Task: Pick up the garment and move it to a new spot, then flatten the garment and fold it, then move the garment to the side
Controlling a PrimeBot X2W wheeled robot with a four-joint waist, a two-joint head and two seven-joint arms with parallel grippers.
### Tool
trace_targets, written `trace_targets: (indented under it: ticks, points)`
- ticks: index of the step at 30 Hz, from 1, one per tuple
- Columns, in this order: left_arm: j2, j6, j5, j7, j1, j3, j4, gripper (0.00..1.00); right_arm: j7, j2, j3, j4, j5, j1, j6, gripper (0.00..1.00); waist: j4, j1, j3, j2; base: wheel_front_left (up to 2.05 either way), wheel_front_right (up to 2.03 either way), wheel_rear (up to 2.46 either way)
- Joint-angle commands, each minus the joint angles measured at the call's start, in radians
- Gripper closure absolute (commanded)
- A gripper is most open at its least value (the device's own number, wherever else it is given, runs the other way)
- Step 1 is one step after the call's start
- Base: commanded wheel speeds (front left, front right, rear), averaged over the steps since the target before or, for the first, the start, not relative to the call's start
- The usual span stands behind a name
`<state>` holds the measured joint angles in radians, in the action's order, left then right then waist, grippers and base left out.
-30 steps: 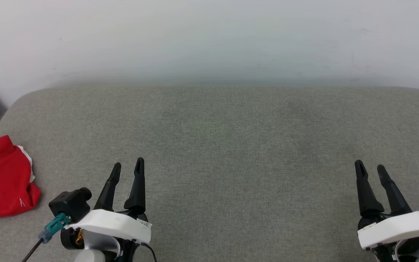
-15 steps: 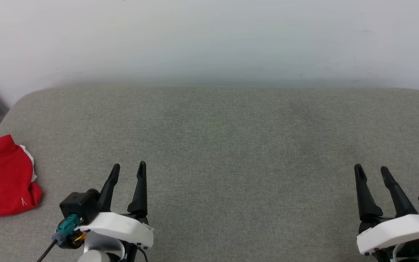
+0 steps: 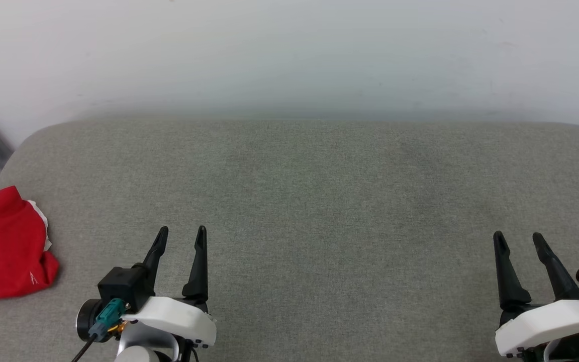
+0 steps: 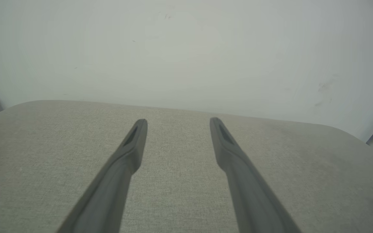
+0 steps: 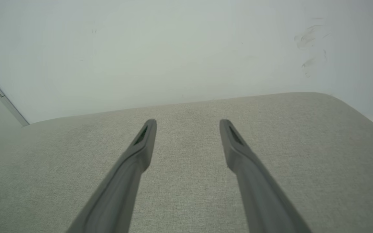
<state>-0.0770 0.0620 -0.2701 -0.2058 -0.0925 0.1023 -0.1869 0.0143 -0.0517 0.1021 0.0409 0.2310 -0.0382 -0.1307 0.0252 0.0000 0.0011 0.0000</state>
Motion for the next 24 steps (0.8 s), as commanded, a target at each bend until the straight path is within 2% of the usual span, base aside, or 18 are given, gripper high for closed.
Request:
trace_targets:
  ticks: [1,14,24]
  points:
    - [0.000,-0.001,0.020,-0.008,-0.021,0.004,0.001,0.00,-0.006,0.002,0.000,0.014,-0.021,-0.005,0.000,0.00,0.000,0.0000,0.000,0.0000,0.00,0.00,0.00]
    - [0.008,0.003,0.081,-0.034,-0.022,0.006,-0.031,0.00,-0.026,0.002,0.011,0.016,-0.081,-0.017,0.000,0.00,0.001,0.0000,-0.001,0.0000,0.00,0.00,0.00]
    - [0.018,0.011,0.086,-0.052,-0.031,-0.002,-0.060,0.00,-0.043,0.002,0.010,0.019,-0.130,-0.021,0.000,0.00,0.005,0.0000,-0.002,0.0000,0.00,0.00,0.00]
